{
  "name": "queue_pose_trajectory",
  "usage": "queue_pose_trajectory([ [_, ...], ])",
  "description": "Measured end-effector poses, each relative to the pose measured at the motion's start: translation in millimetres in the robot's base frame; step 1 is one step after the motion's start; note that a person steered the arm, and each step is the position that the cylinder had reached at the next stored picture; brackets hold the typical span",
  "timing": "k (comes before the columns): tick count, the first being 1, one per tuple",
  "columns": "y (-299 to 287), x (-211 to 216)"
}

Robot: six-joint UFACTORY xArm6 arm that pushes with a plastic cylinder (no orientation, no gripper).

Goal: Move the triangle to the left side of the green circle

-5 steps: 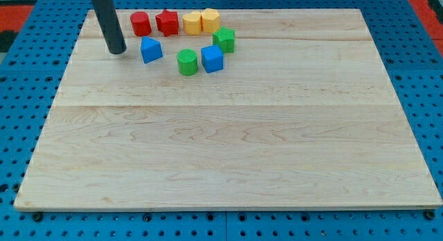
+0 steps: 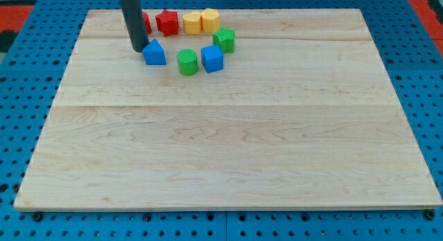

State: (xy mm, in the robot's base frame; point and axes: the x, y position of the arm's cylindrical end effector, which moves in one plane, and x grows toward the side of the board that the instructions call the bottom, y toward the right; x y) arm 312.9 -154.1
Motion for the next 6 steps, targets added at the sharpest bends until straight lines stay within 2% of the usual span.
queue_pose_trajectory([
  [2, -14, 59],
  [3, -32, 11],
  [4, -18, -15],
  [6, 31, -20],
])
